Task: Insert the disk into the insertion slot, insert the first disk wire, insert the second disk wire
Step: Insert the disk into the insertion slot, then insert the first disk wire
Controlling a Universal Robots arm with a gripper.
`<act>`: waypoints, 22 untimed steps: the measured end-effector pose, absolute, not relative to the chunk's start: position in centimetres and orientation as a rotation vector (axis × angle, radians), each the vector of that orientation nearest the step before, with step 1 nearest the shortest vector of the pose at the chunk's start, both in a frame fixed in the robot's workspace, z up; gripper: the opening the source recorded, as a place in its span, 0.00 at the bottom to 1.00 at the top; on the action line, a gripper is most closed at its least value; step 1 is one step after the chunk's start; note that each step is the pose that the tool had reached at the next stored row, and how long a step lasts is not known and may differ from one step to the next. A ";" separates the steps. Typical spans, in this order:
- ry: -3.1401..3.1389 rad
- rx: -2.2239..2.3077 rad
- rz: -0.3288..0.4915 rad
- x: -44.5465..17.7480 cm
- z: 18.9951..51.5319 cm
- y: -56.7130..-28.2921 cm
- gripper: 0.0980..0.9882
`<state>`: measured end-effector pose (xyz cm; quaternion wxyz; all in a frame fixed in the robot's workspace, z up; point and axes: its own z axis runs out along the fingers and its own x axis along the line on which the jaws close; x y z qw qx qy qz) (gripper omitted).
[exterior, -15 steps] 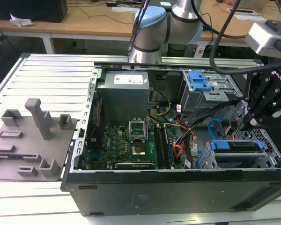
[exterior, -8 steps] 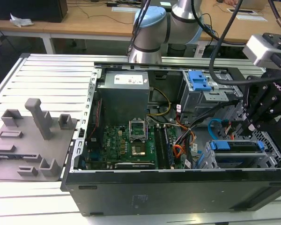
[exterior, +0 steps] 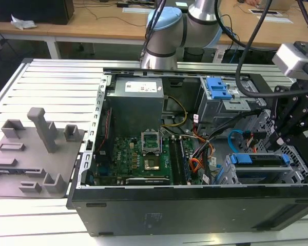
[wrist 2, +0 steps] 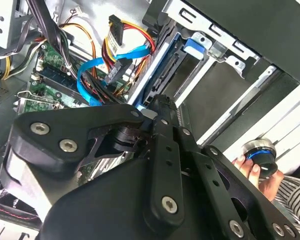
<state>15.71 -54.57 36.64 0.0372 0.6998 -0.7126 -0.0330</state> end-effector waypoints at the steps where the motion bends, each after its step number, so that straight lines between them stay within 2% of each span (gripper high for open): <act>1: -2.187 2.148 -0.101 15.7 36.6 -54.6 0.01; 21: -2.187 2.148 -0.101 15.8 36.4 -54.6 0.01; 22: -2.187 2.148 -0.101 15.8 36.4 -54.6 0.08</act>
